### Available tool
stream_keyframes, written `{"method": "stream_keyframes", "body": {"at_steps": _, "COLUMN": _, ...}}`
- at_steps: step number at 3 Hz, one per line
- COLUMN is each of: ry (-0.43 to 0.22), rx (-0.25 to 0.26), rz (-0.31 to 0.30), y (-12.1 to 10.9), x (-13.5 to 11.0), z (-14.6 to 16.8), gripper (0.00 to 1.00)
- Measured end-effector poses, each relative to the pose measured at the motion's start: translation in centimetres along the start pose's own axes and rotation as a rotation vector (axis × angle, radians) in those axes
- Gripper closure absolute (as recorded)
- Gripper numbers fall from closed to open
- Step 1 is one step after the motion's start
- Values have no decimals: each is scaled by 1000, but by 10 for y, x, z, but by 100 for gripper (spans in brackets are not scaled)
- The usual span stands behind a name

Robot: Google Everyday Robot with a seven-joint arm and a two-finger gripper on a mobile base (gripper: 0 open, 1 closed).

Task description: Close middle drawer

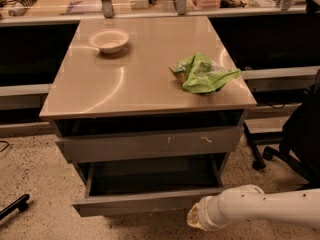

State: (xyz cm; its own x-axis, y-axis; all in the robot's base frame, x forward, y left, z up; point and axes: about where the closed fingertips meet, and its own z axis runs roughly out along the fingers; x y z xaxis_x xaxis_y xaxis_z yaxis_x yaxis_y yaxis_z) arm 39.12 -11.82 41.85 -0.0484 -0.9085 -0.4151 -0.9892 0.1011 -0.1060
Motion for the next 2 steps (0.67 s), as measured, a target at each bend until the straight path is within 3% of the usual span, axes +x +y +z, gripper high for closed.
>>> {"method": "stream_keyframes", "body": {"at_steps": 2, "ry": -81, "rx": 41, "rz": -48, "y": -29, "x": -1, "z": 22, "gripper": 100}}
